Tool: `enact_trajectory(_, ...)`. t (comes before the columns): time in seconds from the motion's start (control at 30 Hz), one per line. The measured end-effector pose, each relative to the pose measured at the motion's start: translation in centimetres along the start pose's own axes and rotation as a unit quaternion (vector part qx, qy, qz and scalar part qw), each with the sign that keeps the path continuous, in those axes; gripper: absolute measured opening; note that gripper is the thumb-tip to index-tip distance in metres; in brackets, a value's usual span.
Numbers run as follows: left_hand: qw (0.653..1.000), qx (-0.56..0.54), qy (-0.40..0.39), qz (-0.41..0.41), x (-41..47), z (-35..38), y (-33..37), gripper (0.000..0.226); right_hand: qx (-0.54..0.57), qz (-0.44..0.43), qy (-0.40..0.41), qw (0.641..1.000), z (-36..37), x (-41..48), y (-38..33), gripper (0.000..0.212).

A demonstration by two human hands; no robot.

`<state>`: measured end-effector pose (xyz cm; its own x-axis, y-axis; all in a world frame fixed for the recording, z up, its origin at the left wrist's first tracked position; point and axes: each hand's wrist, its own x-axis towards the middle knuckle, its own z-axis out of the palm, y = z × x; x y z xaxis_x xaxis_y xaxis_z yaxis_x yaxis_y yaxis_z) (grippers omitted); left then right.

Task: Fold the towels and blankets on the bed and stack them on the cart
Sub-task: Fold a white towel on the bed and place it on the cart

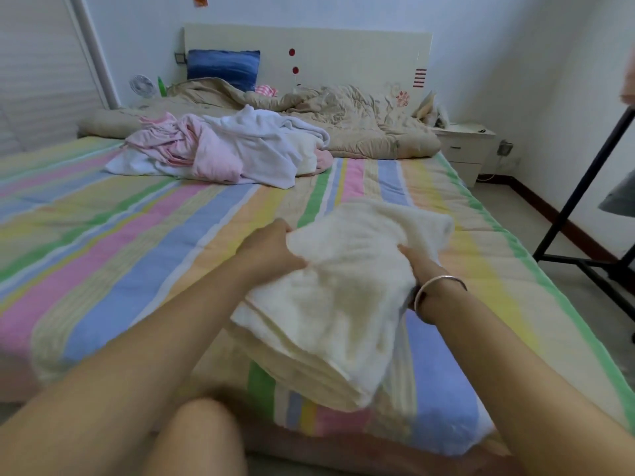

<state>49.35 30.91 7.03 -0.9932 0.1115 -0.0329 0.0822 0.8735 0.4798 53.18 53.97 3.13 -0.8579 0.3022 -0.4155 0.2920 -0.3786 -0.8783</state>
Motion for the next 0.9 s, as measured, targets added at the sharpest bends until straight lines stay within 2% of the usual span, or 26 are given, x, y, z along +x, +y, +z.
enact_trajectory(0.07, 0.987, 0.096, 0.12, 0.049, 2.2, -2.6, 1.4, 0.064, 0.05, -0.007, 0.008, 0.999, 1.3, -1.2, 0.6, 0.025)
enact_trajectory(0.13, 0.961, 0.178, 0.194, 0.08, 3.4, -3.2, 2.2, 0.061, 0.063, 0.003, 0.017, 0.998, 2.6, -2.6, 2.2, 0.022)
enact_trajectory(0.17, 0.958, 0.2, 0.186, 0.087, 3.6, -2.5, 1.9, 0.06, 0.065, 0.018, 0.019, 0.998, 3.0, -3.3, 3.3, 0.03)
enact_trajectory(0.2, 0.964, 0.21, 0.141, 0.086, 3.5, -0.9, 1.2, 0.06, 0.05, 0.04, 0.017, 0.998, 2.9, -3.4, 4.6, 0.04)
enact_trajectory(0.3, 0.981, 0.185, -0.045, 0.027, 2.5, 5.2, -3.5, 0.07, -0.036, 0.116, 0.018, 0.992, 1.9, -3.4, 6.9, 0.061)
enact_trajectory(0.37, 0.989, 0.141, -0.053, 0.012, 2.2, 7.2, -5.6, 0.078, -0.076, 0.086, 0.047, 0.992, 1.2, -2.1, 7.3, 0.081)
enact_trajectory(0.43, 0.991, 0.128, -0.034, 0.015, 2.1, 7.6, -5.9, 0.085, -0.134, 0.049, 0.129, 0.981, 0.8, -0.5, 6.8, 0.113)
enact_trajectory(0.47, 0.991, 0.129, -0.029, 0.014, 2.0, 7.4, -5.7, 0.086, -0.173, 0.012, 0.184, 0.968, 1.1, -0.5, 6.0, 0.118)
enact_trajectory(0.53, 0.991, 0.13, -0.02, 0.015, 1.6, 7.3, -5.4, 0.087, -0.218, -0.107, 0.319, 0.916, 1.8, -1.1, 4.4, 0.101)
enact_trajectory(0.6, 0.992, 0.127, -0.014, 0.012, 1.2, 7.6, -5.5, 0.087, -0.258, -0.319, 0.423, 0.808, 3.2, -2.5, 2.8, 0.081)
enact_trajectory(0.63, 0.992, 0.127, -0.009, 0.015, 1.0, 7.9, -5.3, 0.088, -0.284, -0.418, 0.422, 0.753, 4.1, -2.8, 2.4, 0.068)
enact_trajectory(0.7, 0.991, 0.133, 0.009, 0.02, 1.0, 8.2, -5.2, 0.087, -0.399, -0.507, 0.309, 0.699, 7.2, -2.6, 2.4, 0.05)
enact_trajectory(0.73, 0.99, 0.137, 0.015, 0.02, 1.0, 8.2, -5.3, 0.085, -0.49, -0.494, 0.215, 0.686, 8.7, -2.3, 3.0, 0.05)
enact_trajectory(0.8, 0.989, 0.145, 0.025, 0.019, 0.8, 8.4, -5.6, 0.08, -0.682, -0.408, 0.067, 0.604, 10.1, -1.3, 3.9, 0.054)
enact_trajectory(0.83, 0.989, 0.143, 0.031, 0.021, 0.6, 8.5, -5.9, 0.078, -0.738, -0.361, 0.023, 0.57, 9.6, -0.1, 4.2, 0.057)
enact_trajectory(0.87, 0.99, 0.137, 0.034, 0.022, 0.3, 8.7, -6.0, 0.078, -0.763, -0.308, -0.003, 0.568, 8.5, 1.0, 4.4, 0.06)
enact_trajectory(0.9, 0.99, 0.135, 0.038, 0.025, 0.1, 9.0, -6.1, 0.079, -0.767, -0.26, -0.013, 0.586, 7.3, 2.1, 4.6, 0.063)
